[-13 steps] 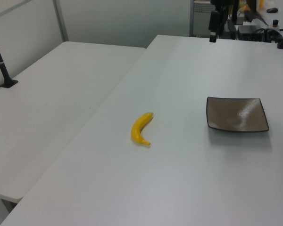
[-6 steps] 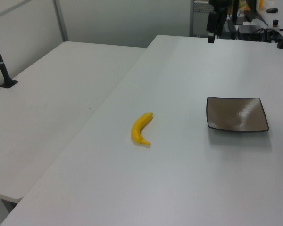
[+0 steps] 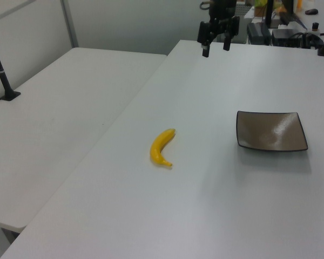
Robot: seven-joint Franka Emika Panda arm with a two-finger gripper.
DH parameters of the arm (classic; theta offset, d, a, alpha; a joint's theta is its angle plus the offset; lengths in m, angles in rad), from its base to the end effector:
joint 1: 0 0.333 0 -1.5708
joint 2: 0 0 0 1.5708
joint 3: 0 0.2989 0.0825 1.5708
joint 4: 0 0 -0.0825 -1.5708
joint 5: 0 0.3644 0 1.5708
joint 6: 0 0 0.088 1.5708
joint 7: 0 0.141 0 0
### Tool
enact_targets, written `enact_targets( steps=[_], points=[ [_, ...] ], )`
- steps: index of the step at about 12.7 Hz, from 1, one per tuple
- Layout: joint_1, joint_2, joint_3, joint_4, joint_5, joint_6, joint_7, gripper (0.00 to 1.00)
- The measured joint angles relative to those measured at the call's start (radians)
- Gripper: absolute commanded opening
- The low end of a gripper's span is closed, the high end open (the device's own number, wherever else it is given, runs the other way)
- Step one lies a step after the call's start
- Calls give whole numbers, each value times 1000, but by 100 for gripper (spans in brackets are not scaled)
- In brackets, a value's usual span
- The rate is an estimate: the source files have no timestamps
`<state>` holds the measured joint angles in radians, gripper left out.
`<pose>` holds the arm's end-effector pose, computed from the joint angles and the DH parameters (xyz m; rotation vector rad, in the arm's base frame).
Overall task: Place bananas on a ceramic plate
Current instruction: 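Move the gripper above the yellow banana with fingers open, then lower the gripper onto the banana and close the fingers around it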
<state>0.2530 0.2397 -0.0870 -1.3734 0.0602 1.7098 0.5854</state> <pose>0.6089 0.1157 0.5395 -2.9990 0.6413 -0.1170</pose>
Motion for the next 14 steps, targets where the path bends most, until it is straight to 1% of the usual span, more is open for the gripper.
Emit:
enact_targets(
  steps=[2, 4, 6, 9, 12, 14],
  points=[
    [0, 67, 20, 67, 0, 0, 95, 100],
    [1, 121, 37, 117, 0, 0, 154, 100],
    [1, 203, 57, 184, 0, 1, 215, 100],
    [10, 282, 78, 220, -7, 43, 273, 100],
    [45, 361, 116, 222, -91, 158, 393, 100],
    [49, 390, 136, 222, -127, 225, 455, 100]
  ],
)
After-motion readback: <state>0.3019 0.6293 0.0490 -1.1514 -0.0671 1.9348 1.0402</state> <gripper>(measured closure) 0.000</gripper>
